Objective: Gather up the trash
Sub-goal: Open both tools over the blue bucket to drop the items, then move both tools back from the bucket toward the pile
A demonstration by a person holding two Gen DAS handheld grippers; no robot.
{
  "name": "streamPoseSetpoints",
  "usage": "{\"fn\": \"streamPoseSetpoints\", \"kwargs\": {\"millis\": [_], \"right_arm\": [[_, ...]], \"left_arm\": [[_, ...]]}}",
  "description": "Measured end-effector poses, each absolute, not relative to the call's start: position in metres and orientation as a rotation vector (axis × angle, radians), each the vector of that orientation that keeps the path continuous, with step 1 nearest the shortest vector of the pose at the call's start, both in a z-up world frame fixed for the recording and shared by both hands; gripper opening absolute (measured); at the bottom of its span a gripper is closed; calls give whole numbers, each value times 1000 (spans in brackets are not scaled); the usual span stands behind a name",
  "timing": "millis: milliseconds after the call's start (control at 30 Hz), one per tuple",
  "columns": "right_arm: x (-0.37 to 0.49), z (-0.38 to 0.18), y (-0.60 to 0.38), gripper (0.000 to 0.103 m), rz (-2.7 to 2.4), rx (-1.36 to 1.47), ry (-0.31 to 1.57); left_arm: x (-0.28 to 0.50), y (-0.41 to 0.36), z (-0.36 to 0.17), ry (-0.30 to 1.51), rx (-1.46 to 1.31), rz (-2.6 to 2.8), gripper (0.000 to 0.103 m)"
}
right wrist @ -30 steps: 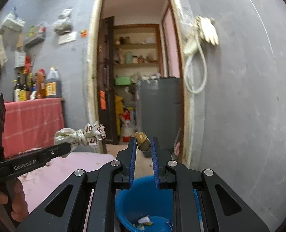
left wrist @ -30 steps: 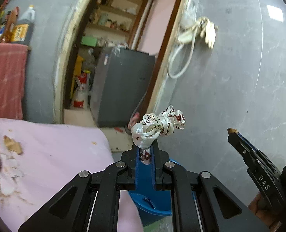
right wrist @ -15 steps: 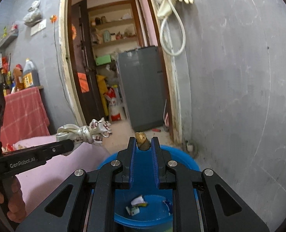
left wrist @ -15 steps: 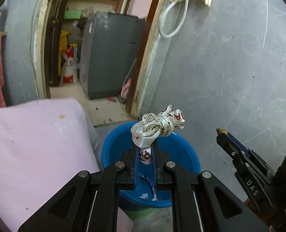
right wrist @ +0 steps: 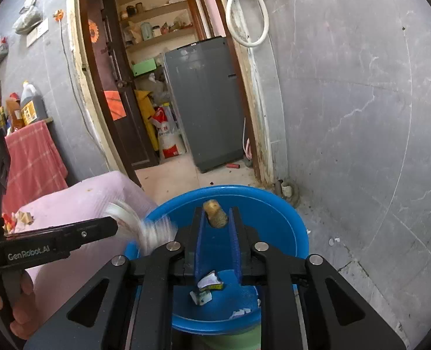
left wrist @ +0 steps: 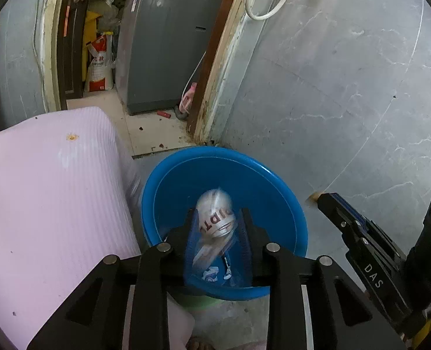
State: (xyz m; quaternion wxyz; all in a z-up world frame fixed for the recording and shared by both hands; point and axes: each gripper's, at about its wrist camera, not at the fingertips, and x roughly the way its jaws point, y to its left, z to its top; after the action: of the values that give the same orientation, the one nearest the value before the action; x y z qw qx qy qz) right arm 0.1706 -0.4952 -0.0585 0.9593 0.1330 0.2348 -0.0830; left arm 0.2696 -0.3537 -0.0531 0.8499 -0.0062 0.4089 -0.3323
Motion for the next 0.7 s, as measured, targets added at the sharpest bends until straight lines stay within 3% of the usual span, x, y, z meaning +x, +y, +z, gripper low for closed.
{"fn": "streamPoseSetpoints", "kwargs": {"millis": [100,300,600,700], "right_arm": [[171,-56,-494,25,-164,274,475],[166,-42,-485,31,-152,261,449],[146,10,-452,54,-110,208,330],[138,28,-440,75,-90,202,287]], "left_arm": [[272,-349,-52,858,-18,-693,25],[262,-325,-34,797,-60,-665,40],[241,-269,17,615,-100,-594,81],[230,-242,34,533,-129,-565,93]]}}
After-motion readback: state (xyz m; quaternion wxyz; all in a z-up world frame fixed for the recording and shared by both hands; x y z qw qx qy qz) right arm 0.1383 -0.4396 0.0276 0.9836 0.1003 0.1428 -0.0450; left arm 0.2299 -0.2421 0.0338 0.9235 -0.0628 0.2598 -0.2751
